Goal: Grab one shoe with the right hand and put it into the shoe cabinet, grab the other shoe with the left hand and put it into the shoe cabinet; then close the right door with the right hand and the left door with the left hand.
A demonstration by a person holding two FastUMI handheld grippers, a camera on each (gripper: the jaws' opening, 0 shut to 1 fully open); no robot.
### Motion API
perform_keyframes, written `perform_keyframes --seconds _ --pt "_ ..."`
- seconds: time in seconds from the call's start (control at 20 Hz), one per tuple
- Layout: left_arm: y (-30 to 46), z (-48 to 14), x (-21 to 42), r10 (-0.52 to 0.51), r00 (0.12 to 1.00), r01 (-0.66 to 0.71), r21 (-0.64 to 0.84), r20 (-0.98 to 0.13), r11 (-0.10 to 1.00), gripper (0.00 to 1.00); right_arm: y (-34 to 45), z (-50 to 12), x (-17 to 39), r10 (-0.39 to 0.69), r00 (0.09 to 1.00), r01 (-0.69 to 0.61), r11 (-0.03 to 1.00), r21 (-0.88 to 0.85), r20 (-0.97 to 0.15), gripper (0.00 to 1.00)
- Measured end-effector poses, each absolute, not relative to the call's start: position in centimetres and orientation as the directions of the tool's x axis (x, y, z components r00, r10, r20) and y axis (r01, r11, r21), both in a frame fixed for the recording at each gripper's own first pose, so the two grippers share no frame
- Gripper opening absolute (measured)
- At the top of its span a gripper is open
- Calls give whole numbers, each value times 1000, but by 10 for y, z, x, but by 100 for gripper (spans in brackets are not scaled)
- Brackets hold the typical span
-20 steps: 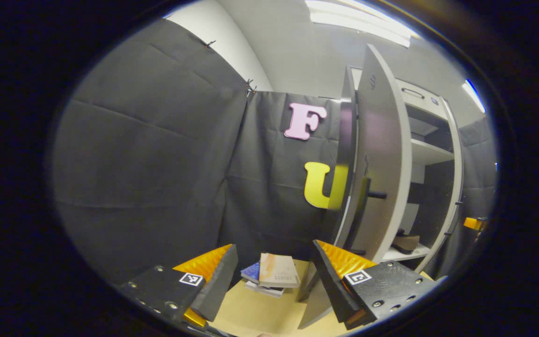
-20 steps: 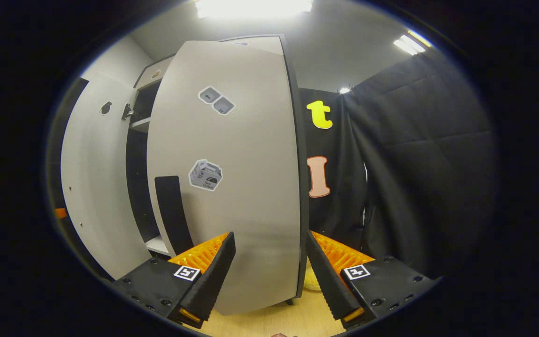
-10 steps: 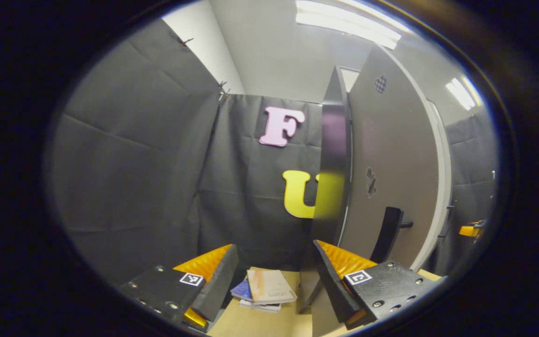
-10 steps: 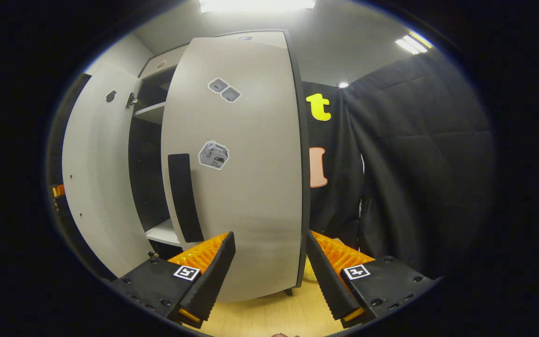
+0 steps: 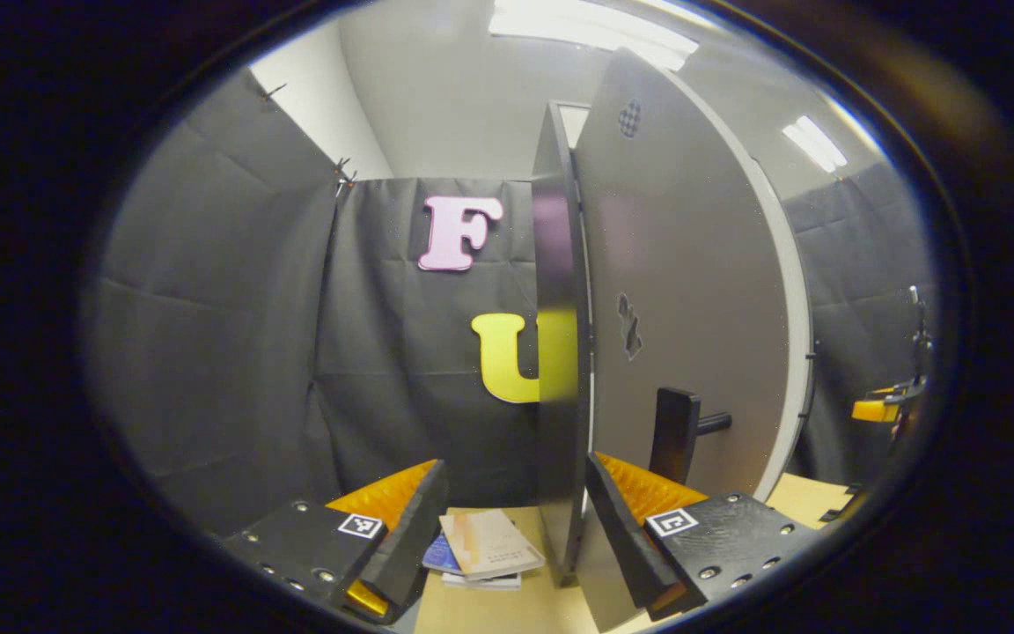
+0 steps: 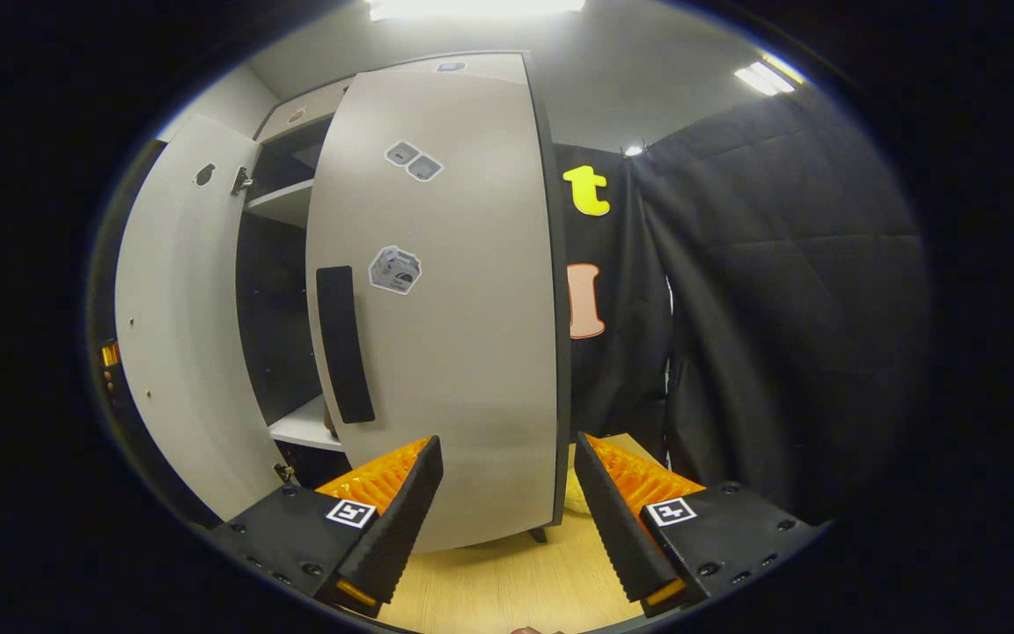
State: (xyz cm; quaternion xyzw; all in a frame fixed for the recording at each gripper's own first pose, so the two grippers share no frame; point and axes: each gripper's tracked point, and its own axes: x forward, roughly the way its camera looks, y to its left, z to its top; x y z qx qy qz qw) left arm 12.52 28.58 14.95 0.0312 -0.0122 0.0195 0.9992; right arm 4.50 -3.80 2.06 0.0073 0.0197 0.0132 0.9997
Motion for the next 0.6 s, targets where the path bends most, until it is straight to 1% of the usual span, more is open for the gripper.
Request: perform_keyframes --seconds 0.05,0.1,0.15,0.3,0.45,0.6 --pt "284 150 127 36 999 -38 66 21 997 92 -40 18 46 23 999 -22 999 26 -47 95" --pt "281 147 127 32 999 -33 49 13 998 92 -42 16 47 20 998 -18 999 36 -54 92" --pt "280 143 127 30 1000 -30 22 7 999 92 -43 14 48 17 998 -15 999 46 -59 95" --pt "277 144 125 32 999 -32 -15 11 999 92 -47 13 46 9 998 -5 998 62 -57 95" --pt "263 147 127 25 1000 -25 25 11 999 92 -52 10 42 -1 998 4 999 49 -55 95" --pt "237 147 128 -22 1000 22 22 6 1000 96 -52 1 39 1 998 2 999 42 -70 95"
